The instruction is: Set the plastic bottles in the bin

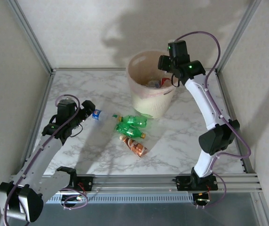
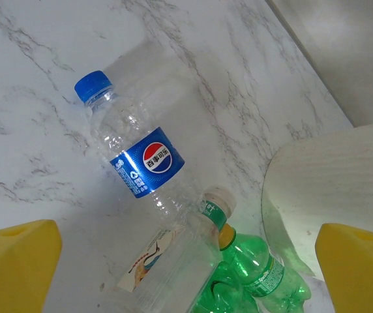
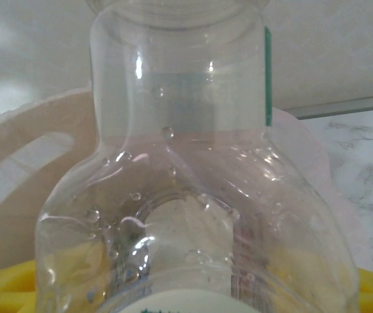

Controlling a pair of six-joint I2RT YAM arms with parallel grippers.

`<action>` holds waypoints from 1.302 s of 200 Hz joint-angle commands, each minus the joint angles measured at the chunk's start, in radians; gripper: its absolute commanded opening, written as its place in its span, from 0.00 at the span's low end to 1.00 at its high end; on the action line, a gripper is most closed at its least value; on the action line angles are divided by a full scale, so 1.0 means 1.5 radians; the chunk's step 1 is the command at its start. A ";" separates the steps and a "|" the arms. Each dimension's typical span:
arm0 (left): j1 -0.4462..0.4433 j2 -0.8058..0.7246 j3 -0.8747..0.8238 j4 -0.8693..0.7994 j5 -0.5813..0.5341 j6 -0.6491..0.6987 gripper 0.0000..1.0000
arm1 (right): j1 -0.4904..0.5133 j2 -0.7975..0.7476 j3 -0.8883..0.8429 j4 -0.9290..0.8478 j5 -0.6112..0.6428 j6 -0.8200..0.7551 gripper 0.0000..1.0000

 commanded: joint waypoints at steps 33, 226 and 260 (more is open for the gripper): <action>0.008 0.004 -0.007 0.013 0.003 -0.014 1.00 | -0.012 -0.013 0.020 0.003 -0.001 -0.007 0.76; 0.005 0.141 -0.024 0.114 -0.032 -0.156 1.00 | 0.296 -0.357 -0.309 0.110 -0.003 0.103 0.73; -0.013 0.219 0.017 0.127 -0.065 -0.169 0.99 | 0.416 -0.344 -0.352 0.112 0.051 0.119 0.75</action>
